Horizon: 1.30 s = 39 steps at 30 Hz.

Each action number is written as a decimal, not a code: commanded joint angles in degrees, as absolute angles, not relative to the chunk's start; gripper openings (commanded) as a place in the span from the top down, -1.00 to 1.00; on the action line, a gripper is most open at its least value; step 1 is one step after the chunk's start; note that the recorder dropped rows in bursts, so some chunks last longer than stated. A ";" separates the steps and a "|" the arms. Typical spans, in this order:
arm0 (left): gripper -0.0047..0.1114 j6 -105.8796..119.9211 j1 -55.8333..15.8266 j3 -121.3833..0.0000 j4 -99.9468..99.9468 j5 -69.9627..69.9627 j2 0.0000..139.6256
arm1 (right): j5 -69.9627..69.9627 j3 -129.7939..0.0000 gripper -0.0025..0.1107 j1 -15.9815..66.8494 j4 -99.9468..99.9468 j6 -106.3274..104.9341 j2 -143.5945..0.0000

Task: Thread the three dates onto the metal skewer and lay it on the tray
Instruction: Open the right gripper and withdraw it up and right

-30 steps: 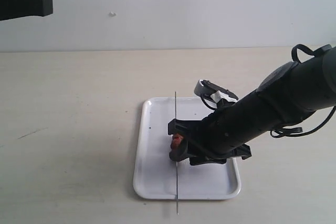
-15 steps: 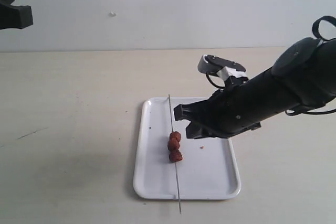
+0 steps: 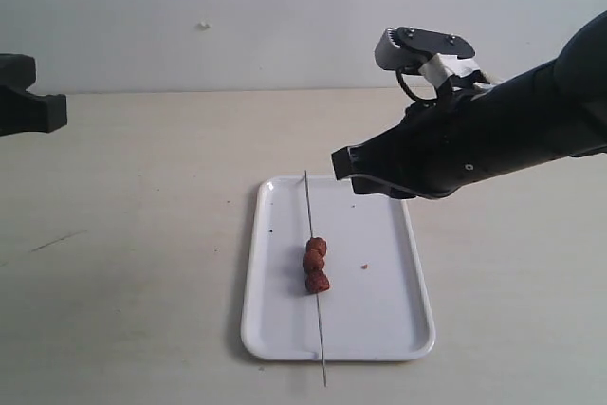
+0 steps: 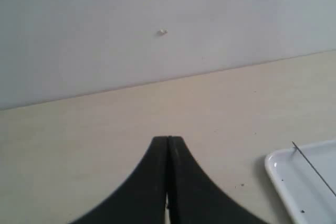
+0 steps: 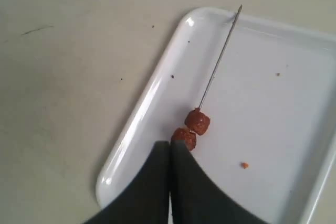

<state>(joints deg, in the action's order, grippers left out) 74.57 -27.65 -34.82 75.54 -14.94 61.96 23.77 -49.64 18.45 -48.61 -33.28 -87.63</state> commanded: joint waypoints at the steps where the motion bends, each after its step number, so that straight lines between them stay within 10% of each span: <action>1: 0.92 74.07 -27.87 -33.31 76.08 -15.27 60.97 | 24.95 -48.76 0.96 18.62 -47.65 -33.30 -87.08; 39: 0.92 74.29 -27.87 -24.72 77.47 -15.17 45.81 | 9.42 -33.40 0.96 18.62 -46.28 -35.88 -69.22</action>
